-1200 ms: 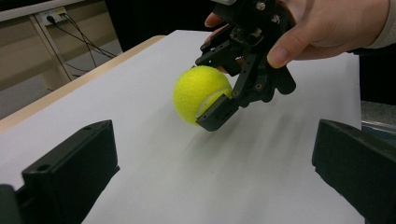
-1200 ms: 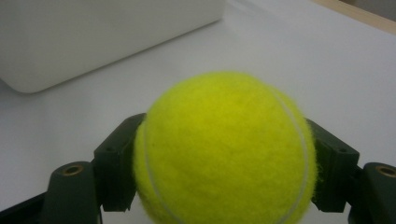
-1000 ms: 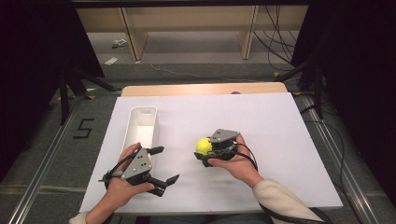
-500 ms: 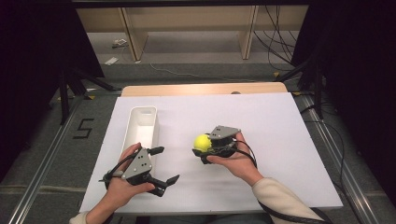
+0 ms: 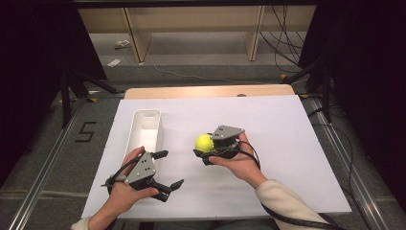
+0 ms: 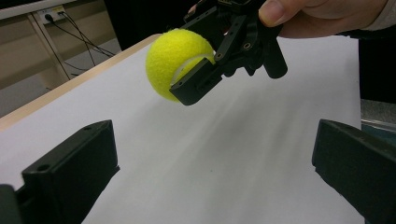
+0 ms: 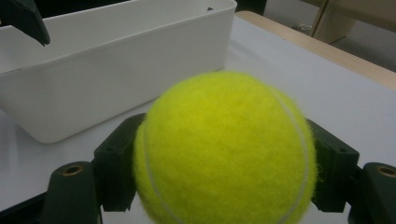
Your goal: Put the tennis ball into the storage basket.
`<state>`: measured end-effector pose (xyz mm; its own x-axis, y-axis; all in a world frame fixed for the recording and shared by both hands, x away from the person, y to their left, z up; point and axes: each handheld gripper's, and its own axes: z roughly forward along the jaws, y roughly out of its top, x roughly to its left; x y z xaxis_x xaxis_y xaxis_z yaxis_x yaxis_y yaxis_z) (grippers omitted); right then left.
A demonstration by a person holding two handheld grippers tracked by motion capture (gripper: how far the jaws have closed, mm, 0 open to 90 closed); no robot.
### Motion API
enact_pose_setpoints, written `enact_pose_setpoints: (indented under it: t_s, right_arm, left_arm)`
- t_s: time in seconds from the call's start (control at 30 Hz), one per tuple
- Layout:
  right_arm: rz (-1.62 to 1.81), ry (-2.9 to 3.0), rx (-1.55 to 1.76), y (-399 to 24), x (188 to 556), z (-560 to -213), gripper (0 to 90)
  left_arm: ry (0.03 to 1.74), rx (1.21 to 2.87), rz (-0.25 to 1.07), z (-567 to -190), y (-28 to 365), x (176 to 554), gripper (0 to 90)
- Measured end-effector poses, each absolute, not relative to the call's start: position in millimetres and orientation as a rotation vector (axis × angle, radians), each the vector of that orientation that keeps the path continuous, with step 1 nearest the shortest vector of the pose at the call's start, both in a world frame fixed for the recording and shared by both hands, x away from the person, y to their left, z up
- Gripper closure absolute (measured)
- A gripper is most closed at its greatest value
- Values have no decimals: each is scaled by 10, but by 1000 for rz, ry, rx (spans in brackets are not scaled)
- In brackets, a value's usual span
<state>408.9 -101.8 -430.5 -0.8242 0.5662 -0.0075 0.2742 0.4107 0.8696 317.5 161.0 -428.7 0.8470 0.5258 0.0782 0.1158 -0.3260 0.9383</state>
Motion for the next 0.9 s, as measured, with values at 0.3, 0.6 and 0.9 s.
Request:
enact_pose_setpoints:
  t_s: [0.3,0.6,0.9]
  right_arm:
    - [1383,2372,722,-978,4102,-4299,263]
    - [1399,2371,719,-927,4116,-4280,263]
    - [1406,2371,709,-890,4114,-4263,263]
  left_arm:
    - [480,1879,448,-4285,1611,3175,0]
    - [479,1879,448,-4286,1612,3176,0]
    - [479,1879,447,-4286,1610,3174,0]
